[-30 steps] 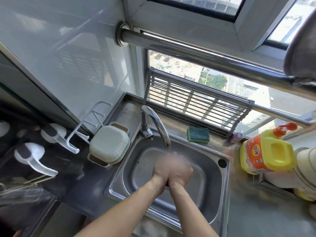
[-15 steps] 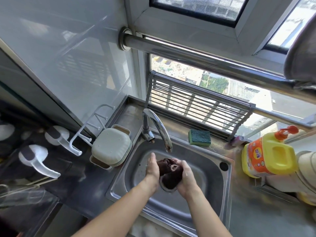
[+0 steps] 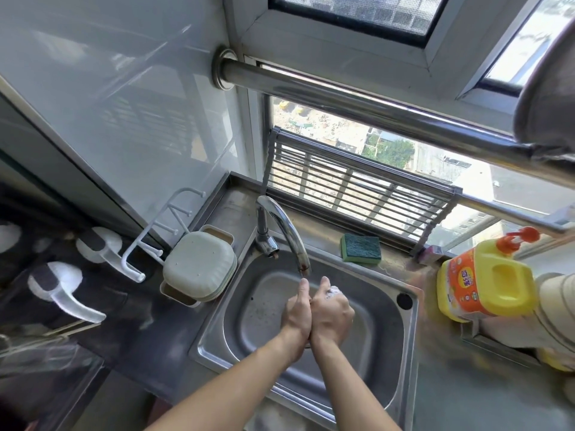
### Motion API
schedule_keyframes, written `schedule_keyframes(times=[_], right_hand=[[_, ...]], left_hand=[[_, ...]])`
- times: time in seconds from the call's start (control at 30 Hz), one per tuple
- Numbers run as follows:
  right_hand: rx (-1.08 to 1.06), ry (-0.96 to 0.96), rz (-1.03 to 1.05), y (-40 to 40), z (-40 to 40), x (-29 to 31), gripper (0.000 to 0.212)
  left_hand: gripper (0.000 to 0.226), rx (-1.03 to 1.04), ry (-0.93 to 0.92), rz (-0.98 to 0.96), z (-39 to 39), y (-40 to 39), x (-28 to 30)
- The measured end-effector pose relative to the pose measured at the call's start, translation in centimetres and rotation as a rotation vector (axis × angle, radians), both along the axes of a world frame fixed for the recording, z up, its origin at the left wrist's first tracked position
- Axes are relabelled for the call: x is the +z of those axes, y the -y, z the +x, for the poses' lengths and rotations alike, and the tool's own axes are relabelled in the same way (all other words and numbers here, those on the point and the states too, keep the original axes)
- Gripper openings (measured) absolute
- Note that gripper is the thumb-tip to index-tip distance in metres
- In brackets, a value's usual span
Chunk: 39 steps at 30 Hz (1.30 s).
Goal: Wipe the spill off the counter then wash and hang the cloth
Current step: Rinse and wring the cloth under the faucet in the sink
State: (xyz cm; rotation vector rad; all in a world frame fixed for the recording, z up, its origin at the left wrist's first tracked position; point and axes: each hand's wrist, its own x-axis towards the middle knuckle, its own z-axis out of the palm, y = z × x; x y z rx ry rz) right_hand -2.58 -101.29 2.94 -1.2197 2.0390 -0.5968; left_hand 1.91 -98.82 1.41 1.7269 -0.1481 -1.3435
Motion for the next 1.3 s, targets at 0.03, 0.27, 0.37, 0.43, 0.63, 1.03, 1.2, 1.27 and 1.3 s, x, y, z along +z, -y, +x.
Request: schedule_keyframes(times=[0.03,0.27,0.37,0.43,0.63,1.03,1.2,1.27,1.3], right_hand=[[-0.004,0.021,0.011,0.1,0.1,0.3,0.053],[0.051,0.420,0.351,1.7,-0.9,-1.3,0.040],[-0.046,0.505,0.442,2.3,-2.2,-1.4,0.028],[-0.163,0.564,0.477,2.3,-2.8,-1.3,0.026],[-0.031,0.749,0.522,0.1,-1.0,-1.7,0.038],[-0.107,0.207,0.249,1.3,-0.5,-1.6,0.056],[-0.129,0.291,0.266,1.7,-0.1,-2.3,0.044],[-0.099,0.298,0.299,1.7,0.2,-2.5,0.041],[-0.090,0.302,0.316,1.7,0.3,-2.7,0.041]], left_hand=[[0.062,0.009,0.002,0.018,0.3,0.0,0.1],[0.049,-0.080,-0.054,-0.020,1.8,-1.2,-0.2],[0.034,0.028,-0.013,-0.015,2.3,-1.5,-1.7],[0.029,0.124,-0.014,0.063,2.4,-1.3,-2.4],[0.066,0.084,-0.286,0.174,1.7,0.2,-1.6],[0.076,-0.232,0.260,0.263,4.7,2.1,-5.1],[0.049,-0.132,0.353,0.299,6.5,3.2,-1.5],[0.037,-0.143,0.429,0.289,7.7,4.1,-1.1],[0.034,-0.128,0.449,0.270,8.4,4.8,-1.4]])
